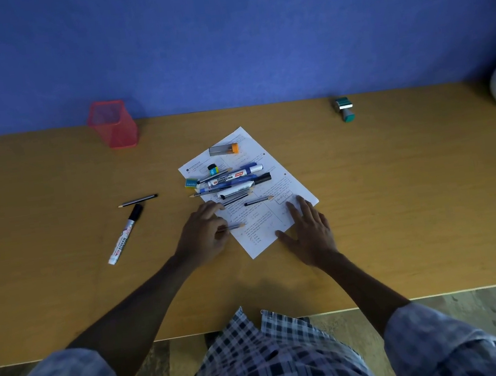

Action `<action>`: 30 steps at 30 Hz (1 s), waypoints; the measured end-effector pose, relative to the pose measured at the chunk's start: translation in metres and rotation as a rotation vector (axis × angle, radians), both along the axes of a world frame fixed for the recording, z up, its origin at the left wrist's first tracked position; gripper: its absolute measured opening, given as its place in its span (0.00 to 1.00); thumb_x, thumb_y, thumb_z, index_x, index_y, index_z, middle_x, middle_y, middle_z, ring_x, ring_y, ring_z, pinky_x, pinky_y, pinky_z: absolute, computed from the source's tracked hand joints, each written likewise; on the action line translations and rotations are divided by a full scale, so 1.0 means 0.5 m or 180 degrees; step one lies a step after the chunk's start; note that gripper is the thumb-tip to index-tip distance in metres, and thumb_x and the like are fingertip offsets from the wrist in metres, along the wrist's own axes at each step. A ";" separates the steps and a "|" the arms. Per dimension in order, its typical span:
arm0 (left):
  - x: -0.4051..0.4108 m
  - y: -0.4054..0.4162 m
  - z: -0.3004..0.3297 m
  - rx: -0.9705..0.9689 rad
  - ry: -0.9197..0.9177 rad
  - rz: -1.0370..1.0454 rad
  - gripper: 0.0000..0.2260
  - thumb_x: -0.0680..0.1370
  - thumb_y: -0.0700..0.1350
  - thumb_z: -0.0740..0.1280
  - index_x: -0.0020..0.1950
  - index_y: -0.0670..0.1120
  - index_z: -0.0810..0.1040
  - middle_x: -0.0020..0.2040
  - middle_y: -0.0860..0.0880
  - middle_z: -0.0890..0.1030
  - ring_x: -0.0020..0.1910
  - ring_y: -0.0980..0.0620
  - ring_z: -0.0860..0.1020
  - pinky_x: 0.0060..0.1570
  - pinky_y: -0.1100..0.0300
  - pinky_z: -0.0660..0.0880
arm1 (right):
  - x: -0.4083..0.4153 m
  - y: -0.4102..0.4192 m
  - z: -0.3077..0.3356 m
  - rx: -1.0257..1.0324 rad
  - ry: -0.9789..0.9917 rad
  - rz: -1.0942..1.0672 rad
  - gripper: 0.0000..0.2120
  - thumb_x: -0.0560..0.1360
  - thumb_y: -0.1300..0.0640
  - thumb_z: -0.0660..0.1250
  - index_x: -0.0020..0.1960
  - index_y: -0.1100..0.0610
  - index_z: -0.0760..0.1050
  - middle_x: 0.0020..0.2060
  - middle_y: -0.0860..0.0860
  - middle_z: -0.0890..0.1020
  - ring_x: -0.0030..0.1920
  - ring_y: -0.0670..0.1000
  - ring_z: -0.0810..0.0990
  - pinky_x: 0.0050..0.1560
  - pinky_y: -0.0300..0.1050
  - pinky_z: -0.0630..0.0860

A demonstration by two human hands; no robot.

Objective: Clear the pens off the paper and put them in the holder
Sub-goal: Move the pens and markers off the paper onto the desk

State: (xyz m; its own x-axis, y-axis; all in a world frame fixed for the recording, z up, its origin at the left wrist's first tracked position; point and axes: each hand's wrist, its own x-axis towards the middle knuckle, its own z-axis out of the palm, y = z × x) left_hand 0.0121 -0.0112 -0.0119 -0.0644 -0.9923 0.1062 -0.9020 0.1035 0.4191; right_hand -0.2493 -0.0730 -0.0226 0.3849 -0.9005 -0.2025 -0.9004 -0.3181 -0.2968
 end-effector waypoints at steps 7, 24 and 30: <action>-0.031 -0.032 0.000 -0.0019 0.0028 0.0046 0.05 0.75 0.42 0.72 0.47 0.41 0.85 0.58 0.44 0.80 0.62 0.44 0.75 0.53 0.51 0.74 | -0.001 0.001 -0.001 -0.0023 0.0012 0.0018 0.37 0.77 0.34 0.56 0.79 0.51 0.51 0.80 0.53 0.49 0.79 0.56 0.51 0.77 0.57 0.53; -0.097 -0.099 -0.003 -0.0060 -0.0202 -0.0123 0.12 0.79 0.46 0.67 0.61 0.45 0.82 0.68 0.45 0.76 0.69 0.46 0.72 0.60 0.50 0.76 | -0.002 -0.001 -0.004 -0.0014 -0.0005 0.0002 0.37 0.77 0.33 0.55 0.79 0.50 0.50 0.80 0.52 0.49 0.79 0.55 0.51 0.78 0.56 0.52; -0.103 -0.109 0.001 -0.0001 -0.0407 -0.0175 0.11 0.79 0.44 0.68 0.60 0.44 0.82 0.65 0.44 0.78 0.66 0.45 0.74 0.57 0.50 0.77 | -0.001 0.000 -0.007 -0.0019 -0.0008 0.0003 0.37 0.77 0.33 0.54 0.79 0.49 0.50 0.80 0.51 0.48 0.79 0.55 0.51 0.77 0.55 0.51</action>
